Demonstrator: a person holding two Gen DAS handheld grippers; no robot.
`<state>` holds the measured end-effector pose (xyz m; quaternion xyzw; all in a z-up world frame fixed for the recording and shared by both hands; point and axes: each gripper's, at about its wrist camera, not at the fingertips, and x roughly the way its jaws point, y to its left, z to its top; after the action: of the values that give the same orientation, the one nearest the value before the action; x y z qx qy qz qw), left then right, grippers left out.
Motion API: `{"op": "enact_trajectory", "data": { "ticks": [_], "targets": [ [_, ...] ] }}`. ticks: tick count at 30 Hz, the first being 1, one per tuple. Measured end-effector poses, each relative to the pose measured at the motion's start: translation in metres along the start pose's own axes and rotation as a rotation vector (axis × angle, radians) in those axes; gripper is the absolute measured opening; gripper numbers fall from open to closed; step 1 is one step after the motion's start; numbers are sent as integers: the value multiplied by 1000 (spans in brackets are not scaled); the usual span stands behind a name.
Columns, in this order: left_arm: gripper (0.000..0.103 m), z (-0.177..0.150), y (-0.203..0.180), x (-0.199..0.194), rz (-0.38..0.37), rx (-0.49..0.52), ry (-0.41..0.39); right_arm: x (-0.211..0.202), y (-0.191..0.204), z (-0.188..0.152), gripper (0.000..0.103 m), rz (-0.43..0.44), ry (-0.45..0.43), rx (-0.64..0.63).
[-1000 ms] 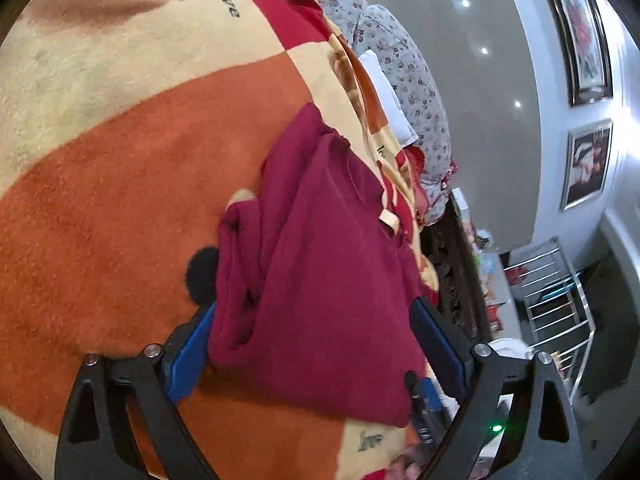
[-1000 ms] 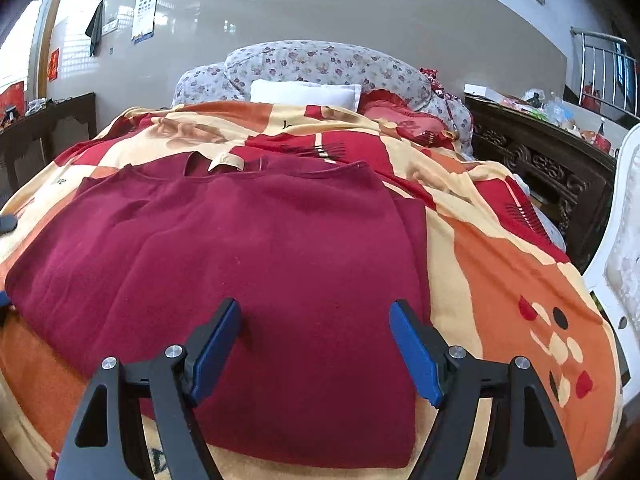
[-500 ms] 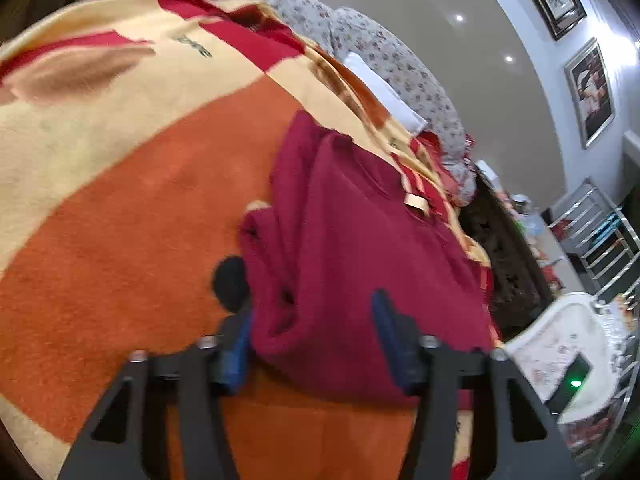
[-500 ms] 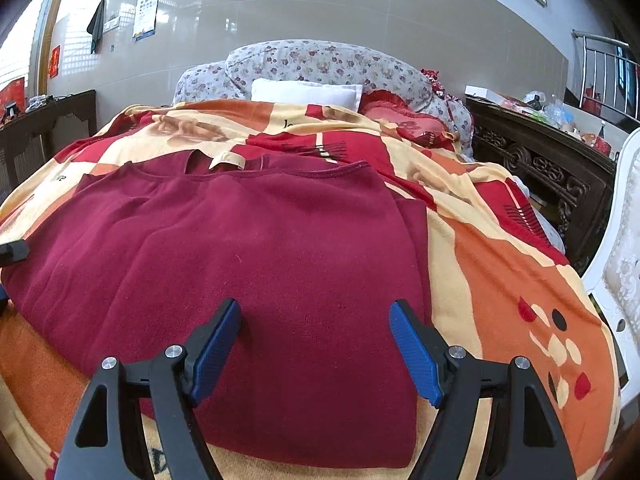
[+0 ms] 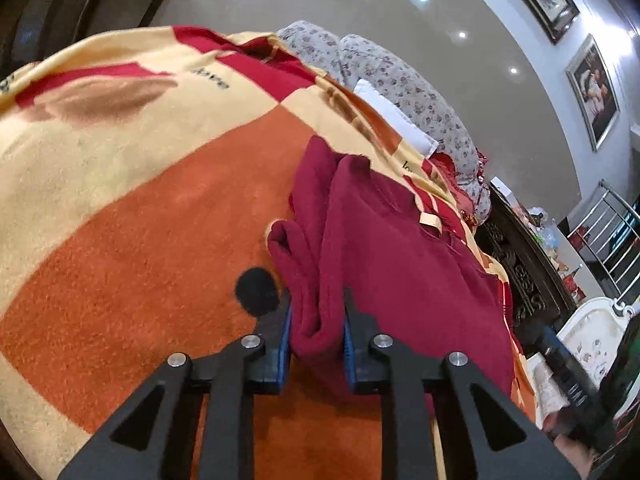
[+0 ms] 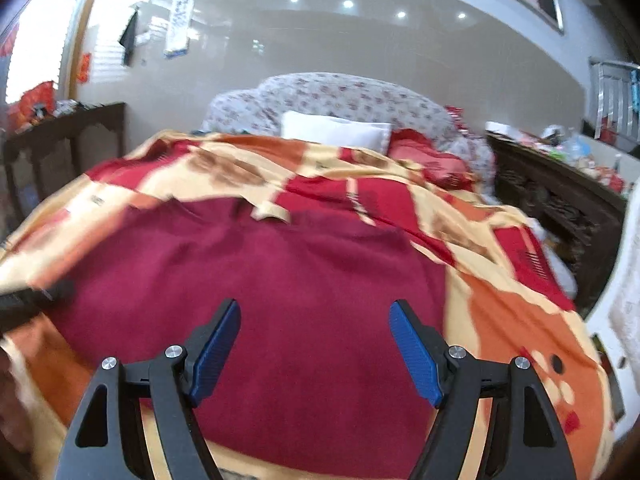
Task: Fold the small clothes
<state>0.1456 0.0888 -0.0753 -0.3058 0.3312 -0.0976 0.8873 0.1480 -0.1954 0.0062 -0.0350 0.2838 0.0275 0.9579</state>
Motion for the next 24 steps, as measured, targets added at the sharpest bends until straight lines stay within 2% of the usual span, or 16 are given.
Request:
{"op": "enact_trajectory", "data": {
  "ticks": [2,4,6,7,8,10,12,16,19,21,24],
  "targets": [
    [25,-1,0,1,11,-2,7,14,8,20,80,114,46,21],
    [32,-2,0,2,2,-5,13,32,21,43,80,216,97,37],
    [33,-2,1,1,-17,-14,11,49,40,62,80,308,144,46],
    [31,-2,1,-1,-27,-13,-1,61,54,74,80,363,171,43],
    [13,-3,-1,-4,-18,3,-15,72,67,83,80,409,195,39],
    [13,-4,-6,-6,-12,27,-26,95,92,96,80,491,255,50],
    [13,-5,-9,-8,-7,43,-39,128,116,107,80,605,367,82],
    [13,-8,-21,-13,14,109,-68,185,145,115,80,594,547,138],
    [13,-11,-35,-18,28,180,-98,209,158,111,80,581,682,166],
    [13,-14,-44,-21,33,228,-112,208,166,112,80,537,683,108],
    [13,-19,-55,-27,29,291,-141,206,176,113,80,519,689,31]
  ]
}}
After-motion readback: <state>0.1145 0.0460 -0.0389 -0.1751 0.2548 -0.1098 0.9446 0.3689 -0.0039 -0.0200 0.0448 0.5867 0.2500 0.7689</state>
